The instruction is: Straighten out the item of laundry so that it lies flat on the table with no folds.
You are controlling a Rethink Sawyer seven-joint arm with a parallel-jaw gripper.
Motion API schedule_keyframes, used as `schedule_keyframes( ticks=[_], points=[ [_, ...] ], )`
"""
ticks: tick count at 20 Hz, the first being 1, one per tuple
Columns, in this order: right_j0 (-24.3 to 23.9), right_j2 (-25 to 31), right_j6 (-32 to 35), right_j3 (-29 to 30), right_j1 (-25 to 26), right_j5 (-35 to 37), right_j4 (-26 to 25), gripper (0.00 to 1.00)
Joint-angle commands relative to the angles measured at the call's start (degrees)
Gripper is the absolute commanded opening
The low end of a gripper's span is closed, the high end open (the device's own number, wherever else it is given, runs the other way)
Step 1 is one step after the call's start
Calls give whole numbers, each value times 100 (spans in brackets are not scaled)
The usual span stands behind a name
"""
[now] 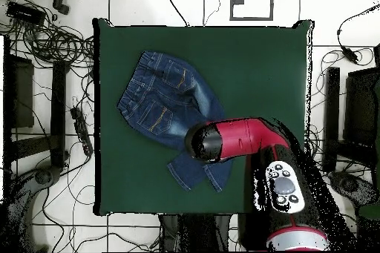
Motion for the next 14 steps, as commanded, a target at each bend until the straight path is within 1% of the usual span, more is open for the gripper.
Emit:
schedule_keyframes(
  ticks=[1, 8, 14],
  points=[
    [-84, 570, -1028, -228, 388, 465, -431, 100],
    [-39, 524, -790, -483, 637, 365, -716, 100],
    [-101, 568, -706, -629, 903, 197, -832, 100]
  ],
)
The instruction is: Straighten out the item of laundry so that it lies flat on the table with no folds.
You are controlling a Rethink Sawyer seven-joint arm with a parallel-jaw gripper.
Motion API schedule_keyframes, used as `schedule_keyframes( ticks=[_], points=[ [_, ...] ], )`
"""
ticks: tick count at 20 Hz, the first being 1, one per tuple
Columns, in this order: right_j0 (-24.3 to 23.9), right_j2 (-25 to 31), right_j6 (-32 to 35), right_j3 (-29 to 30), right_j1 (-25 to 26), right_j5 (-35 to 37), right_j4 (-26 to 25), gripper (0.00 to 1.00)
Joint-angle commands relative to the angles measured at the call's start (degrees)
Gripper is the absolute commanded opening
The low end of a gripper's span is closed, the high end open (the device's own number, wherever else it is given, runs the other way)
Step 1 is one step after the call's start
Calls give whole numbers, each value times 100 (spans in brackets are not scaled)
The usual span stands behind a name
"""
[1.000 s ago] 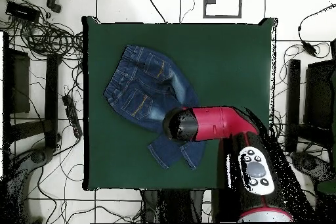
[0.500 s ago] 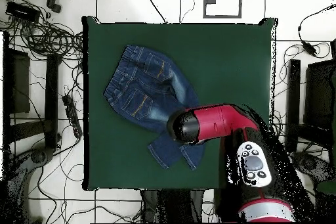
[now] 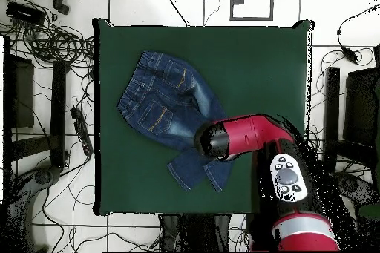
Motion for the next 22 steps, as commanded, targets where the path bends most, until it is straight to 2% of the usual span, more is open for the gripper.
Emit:
schedule_keyframes(
  ticks=[1, 5, 10, 22],
  points=[
    [29, 572, -699, -298, 546, 163, -303, 100],
    [-28, 599, -732, -322, 682, 242, -274, 100],
    [163, 393, -892, -721, 1009, 945, -369, 100],
    [400, -4, -662, -741, 987, 1183, -710, 100]
  ],
)
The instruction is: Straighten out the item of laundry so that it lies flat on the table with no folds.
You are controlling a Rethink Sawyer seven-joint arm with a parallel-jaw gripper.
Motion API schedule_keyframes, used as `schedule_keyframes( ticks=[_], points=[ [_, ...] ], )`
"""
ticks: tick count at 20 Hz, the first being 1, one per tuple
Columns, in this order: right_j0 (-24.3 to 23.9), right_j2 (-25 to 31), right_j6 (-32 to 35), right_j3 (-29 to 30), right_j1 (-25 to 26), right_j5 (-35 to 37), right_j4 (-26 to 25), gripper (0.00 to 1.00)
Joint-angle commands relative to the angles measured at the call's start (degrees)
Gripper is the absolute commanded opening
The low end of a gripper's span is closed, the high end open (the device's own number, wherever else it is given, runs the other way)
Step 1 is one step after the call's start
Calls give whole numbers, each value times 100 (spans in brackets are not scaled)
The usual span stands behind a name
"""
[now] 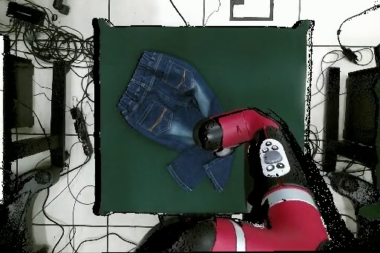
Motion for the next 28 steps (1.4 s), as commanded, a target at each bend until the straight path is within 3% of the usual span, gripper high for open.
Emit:
schedule_keyframes(
  ticks=[1, 11, 20, 28],
  points=[
    [274, -2, -632, -111, 159, 657, -442, 100],
    [182, -189, -684, 6, 286, 883, -498, 100],
    [-31, 95, -834, -267, 1060, 903, -360, 100],
    [70, -7, -869, -340, 1010, 1257, -429, 100]
  ],
)
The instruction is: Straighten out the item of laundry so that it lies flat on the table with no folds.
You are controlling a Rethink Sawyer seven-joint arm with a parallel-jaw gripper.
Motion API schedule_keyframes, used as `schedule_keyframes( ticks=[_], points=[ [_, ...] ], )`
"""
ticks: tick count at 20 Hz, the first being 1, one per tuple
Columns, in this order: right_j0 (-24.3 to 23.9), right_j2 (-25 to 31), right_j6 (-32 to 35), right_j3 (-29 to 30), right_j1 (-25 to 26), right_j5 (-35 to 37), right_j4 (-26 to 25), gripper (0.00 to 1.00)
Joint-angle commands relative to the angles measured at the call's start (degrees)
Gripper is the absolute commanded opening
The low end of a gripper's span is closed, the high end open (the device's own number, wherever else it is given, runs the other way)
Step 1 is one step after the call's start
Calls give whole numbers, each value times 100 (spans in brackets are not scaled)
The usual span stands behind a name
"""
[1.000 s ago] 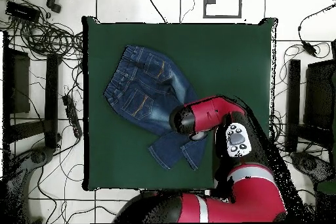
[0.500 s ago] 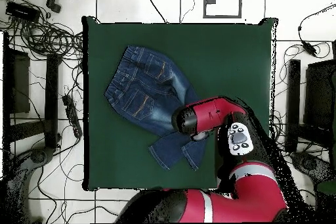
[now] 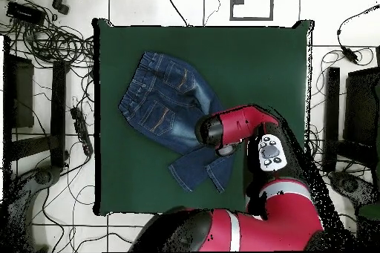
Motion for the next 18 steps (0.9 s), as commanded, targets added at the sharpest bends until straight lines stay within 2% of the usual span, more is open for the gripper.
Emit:
schedule_keyframes(
  ticks=[1, 8, 18],
  points=[
    [22, 95, -861, 29, 712, 744, -347, 100],
    [1, 97, -1037, 35, 720, 1076, -328, 100],
    [-237, 247, -1260, 164, 847, 1178, -191, 100]
  ],
)
